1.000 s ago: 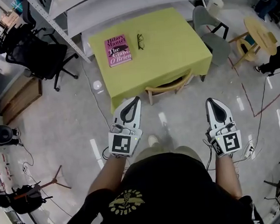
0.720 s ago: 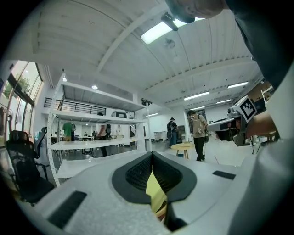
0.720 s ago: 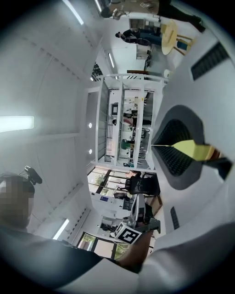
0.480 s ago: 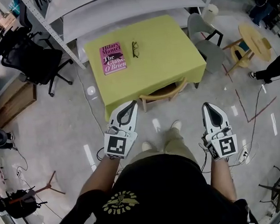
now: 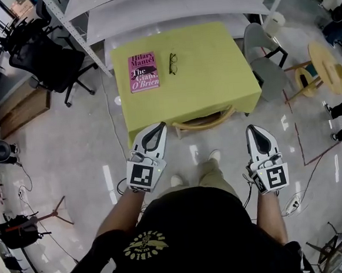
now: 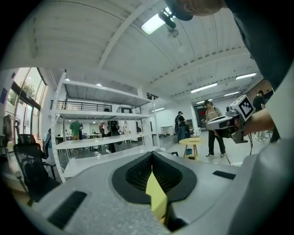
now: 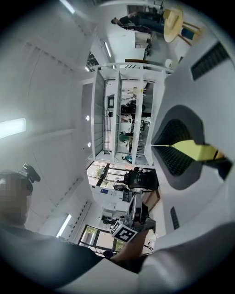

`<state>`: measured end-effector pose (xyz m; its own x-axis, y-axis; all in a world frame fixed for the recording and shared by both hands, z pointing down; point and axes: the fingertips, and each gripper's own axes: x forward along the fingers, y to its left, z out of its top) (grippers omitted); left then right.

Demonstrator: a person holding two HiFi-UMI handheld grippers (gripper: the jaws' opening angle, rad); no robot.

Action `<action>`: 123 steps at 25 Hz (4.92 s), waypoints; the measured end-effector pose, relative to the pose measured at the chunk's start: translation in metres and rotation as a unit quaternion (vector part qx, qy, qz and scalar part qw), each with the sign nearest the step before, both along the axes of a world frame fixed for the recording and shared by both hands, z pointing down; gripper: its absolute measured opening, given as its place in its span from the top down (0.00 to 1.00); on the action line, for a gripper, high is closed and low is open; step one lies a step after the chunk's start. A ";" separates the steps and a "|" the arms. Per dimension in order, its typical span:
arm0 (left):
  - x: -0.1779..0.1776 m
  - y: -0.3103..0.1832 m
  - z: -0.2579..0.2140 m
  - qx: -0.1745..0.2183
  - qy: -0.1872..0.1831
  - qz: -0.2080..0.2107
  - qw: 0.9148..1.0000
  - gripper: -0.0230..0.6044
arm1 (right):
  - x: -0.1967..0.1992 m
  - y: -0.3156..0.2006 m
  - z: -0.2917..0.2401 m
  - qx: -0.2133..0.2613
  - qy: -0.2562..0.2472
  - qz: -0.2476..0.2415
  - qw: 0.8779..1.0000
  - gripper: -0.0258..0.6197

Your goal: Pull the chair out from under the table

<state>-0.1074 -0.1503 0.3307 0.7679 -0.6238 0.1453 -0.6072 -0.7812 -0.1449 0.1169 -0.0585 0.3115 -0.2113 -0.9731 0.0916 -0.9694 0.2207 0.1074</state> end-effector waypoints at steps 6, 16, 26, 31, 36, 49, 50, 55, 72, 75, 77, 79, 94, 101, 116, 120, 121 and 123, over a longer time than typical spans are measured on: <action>0.037 -0.027 0.017 -0.008 -0.017 -0.009 1.000 0.95 | 0.026 -0.039 0.031 -0.041 -0.004 -0.050 0.998 0.94; 0.088 -0.057 0.061 -0.038 -0.060 -0.003 0.997 0.95 | 0.042 -0.092 0.070 -0.072 0.035 -0.160 0.984 0.94; 0.117 -0.064 0.089 -0.072 -0.089 0.018 0.993 0.82 | 0.050 -0.118 0.088 -0.090 0.015 -0.213 0.973 0.94; 0.124 -0.066 0.095 -0.077 -0.099 0.013 0.992 0.77 | 0.060 -0.130 0.091 -0.092 0.029 -0.246 0.965 0.87; 0.134 -0.065 0.102 -0.091 -0.101 -0.002 0.991 0.73 | 0.067 -0.131 0.098 -0.110 0.031 -0.277 0.954 0.82; 0.153 -0.049 0.130 -0.133 -0.145 0.008 0.980 0.64 | 0.067 -0.135 0.127 -0.143 0.045 -0.347 0.926 0.67; 0.152 -0.048 0.136 -0.138 -0.151 0.011 0.979 0.64 | 0.066 -0.135 0.131 -0.147 0.048 -0.348 0.925 0.66; 0.146 -0.045 0.182 -0.151 -0.211 0.032 0.965 0.62 | 0.060 -0.134 0.158 -0.172 0.081 -0.364 0.912 0.63; 0.147 -0.031 0.300 -0.197 -0.348 0.180 0.899 0.57 | 0.033 -0.124 0.253 -0.291 0.152 -0.397 0.857 0.59; 0.152 -0.026 0.319 -0.211 -0.356 0.202 0.888 0.57 | 0.027 -0.121 0.274 -0.310 0.166 -0.411 0.841 0.59; 0.155 -0.019 0.336 -0.229 -0.360 0.215 0.879 0.57 | 0.026 -0.119 0.291 -0.325 0.175 -0.419 0.830 0.59; 0.157 -0.015 0.354 -0.243 -0.366 0.224 0.870 0.57 | 0.027 -0.119 0.308 -0.340 0.174 -0.421 0.823 0.59; 0.153 -0.013 0.440 -0.233 -0.456 0.291 0.808 0.56 | 0.039 -0.116 0.426 -0.449 0.225 -0.422 0.755 0.58; 0.153 -0.013 0.467 -0.263 -0.464 0.301 0.790 0.56 | 0.041 -0.110 0.476 -0.478 0.290 -0.444 0.700 0.58; 0.144 -0.020 0.495 -0.248 -0.531 0.299 0.753 0.62 | 0.041 -0.111 0.512 -0.457 0.389 -0.463 0.652 0.58; 0.144 -0.023 0.497 -0.231 -0.539 0.305 0.750 0.64 | 0.045 -0.112 0.516 -0.466 0.401 -0.462 0.639 0.59; 0.144 -0.022 0.497 -0.230 -0.539 0.310 0.748 0.65 | 0.045 -0.111 0.517 -0.467 0.402 -0.465 0.636 0.59; 0.145 -0.020 0.498 -0.236 -0.540 0.322 0.741 0.66 | 0.046 -0.110 0.517 -0.467 0.402 -0.470 0.632 0.59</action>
<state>0.0373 -0.1699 0.8291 0.1605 0.1380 0.9773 0.1847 -0.9769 0.1076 0.1629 -0.1682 0.8287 -0.1746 0.1049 0.9790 -0.0780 0.9897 -0.1199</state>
